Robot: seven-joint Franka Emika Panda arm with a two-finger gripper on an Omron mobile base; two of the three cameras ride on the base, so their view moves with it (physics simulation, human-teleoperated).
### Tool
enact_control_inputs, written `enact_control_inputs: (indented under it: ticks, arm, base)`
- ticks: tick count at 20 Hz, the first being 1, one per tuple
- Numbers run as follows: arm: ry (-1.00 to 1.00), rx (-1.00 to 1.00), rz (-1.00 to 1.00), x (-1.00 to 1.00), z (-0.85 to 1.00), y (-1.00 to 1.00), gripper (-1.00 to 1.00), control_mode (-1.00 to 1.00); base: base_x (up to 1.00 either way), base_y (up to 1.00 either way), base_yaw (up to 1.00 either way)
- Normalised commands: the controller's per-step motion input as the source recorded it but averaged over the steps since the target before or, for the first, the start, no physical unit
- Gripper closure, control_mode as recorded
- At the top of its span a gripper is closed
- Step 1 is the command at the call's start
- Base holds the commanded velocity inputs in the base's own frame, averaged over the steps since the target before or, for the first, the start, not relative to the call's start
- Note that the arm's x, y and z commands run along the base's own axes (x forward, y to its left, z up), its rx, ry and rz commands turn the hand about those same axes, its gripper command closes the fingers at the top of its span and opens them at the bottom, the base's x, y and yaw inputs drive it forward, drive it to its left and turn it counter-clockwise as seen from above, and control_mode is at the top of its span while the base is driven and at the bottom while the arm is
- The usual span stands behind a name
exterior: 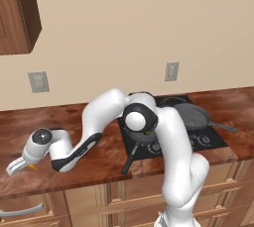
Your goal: Place both pans onto different burners. Then place the avocado and the shrimp on different pans.
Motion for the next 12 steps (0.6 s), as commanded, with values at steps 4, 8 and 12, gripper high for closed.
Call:
enact_control_inputs:
  ticks: [4, 8, 12]
  arm:
    - [-0.09, 0.00, -0.02, -0.38, 0.65, -0.04, 1.00, -1.00]
    - [-0.07, 0.00, -0.02, -0.16, 0.61, -0.11, 1.00, -1.00]
    - [-0.02, 0.01, -0.06, 0.00, 0.45, -0.12, 1.00, -1.00]
  base:
    - [0.00, 0.00, 0.00]
    - [0.00, 0.00, 0.00]
    - [0.00, 0.00, 0.00]
